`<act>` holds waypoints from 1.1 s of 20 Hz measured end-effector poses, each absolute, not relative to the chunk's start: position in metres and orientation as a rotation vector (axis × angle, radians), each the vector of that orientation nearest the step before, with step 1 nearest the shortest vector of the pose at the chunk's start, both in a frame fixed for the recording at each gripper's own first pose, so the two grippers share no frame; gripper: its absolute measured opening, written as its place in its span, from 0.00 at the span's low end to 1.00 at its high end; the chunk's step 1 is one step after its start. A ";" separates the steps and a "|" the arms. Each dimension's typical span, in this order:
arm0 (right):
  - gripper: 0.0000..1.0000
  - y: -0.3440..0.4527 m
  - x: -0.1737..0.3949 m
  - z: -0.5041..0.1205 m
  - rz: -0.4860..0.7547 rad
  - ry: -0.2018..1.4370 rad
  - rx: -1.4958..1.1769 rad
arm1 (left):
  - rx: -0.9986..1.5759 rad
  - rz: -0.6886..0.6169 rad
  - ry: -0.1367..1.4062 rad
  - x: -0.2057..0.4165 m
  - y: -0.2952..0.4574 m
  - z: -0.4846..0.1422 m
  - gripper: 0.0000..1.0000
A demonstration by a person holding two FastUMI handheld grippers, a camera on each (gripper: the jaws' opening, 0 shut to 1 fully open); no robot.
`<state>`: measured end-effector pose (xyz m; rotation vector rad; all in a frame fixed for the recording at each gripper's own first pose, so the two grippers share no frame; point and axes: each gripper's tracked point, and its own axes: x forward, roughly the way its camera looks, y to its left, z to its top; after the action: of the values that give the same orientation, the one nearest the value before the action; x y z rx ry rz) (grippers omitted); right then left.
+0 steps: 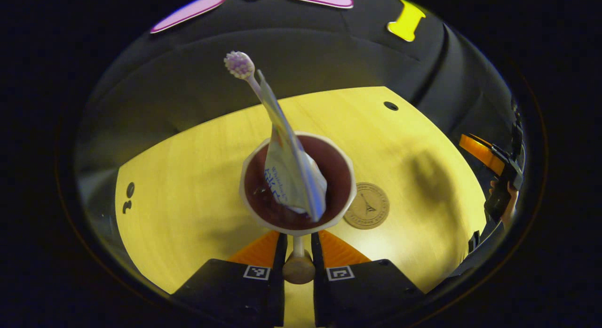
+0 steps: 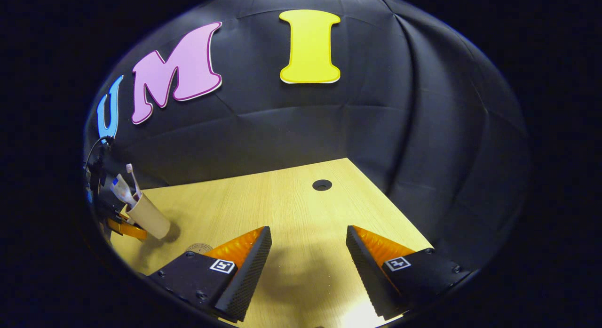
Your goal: Put the toothbrush and toothpaste on the desktop into the cup, then pick up the cup and place it on the coaster on the desktop.
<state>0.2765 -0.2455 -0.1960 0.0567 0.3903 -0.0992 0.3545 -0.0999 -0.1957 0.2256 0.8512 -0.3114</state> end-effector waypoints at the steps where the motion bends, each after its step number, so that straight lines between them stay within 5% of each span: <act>1: 0.98 -0.246 0.276 -0.196 -0.099 0.392 0.063 | 0.223 -0.327 0.856 0.353 -0.111 -0.200 0.29; 12: 0.98 -0.243 0.277 -0.198 -0.079 0.395 0.079 | 0.275 -0.418 0.938 0.336 -0.179 -0.236 0.24; 20: 0.98 -0.246 0.274 -0.199 -0.075 0.401 0.084 | 0.395 -0.417 0.940 0.336 -0.183 -0.237 0.36; 22: 0.98 -0.246 0.273 -0.198 -0.075 0.399 0.083 | 0.391 -0.408 0.923 0.337 -0.183 -0.233 0.30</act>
<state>0.2726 -0.2459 -0.1976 0.0831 0.3989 -0.0747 0.3372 -0.1834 -0.2333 0.3907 0.9226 -0.4084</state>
